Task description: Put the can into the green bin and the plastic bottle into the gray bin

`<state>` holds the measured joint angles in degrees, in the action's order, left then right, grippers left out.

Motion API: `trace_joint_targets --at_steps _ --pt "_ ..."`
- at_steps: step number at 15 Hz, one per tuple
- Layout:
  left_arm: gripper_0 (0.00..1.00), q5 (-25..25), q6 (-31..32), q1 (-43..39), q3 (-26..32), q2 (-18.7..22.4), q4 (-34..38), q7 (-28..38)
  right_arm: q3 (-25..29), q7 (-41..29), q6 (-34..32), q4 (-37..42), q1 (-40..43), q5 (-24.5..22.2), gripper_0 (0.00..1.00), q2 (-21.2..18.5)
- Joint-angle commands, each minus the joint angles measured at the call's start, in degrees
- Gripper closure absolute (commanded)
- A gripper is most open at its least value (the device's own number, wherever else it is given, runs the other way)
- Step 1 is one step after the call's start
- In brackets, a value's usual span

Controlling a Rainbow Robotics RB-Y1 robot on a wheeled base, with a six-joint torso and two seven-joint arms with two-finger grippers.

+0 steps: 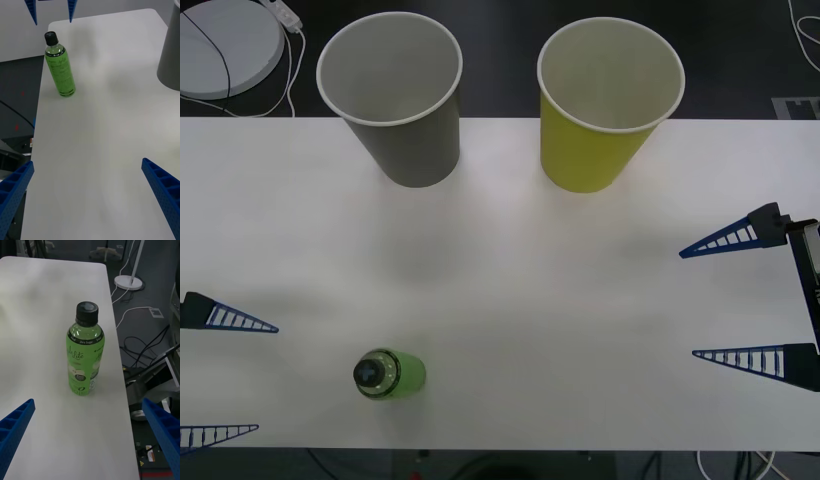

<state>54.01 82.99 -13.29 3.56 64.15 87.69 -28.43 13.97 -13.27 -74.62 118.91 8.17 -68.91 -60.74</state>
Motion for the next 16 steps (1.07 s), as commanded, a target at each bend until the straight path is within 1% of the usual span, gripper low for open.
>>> trace_joint_targets --at_steps 1,3,8,10,16 --pt "0.00 0.2 0.0 -0.6 0.0 -1.0 -2.4 -3.4 0.0 0.0 0.0 0.0 0.0 0.0 0.00 0.0" --pt "0.00 1.3 -0.2 -0.7 0.0 -2.1 -3.1 -4.2 0.0 0.0 0.0 0.0 0.0 0.0 0.00 0.0" --pt "0.00 3.4 -0.8 -0.8 0.0 -6.4 -4.0 -6.4 0.0 0.0 0.0 0.0 0.0 0.0 0.00 0.0" --pt "0.00 4.0 -1.3 -0.8 0.0 -8.0 -4.0 -6.5 0.0 0.0 0.0 0.0 0.0 0.0 0.00 0.0" --pt "0.00 8.5 -2.0 -0.8 0.0 -14.0 -3.8 -6.4 0.0 0.0 0.0 0.0 0.0 0.0 0.00 0.0"
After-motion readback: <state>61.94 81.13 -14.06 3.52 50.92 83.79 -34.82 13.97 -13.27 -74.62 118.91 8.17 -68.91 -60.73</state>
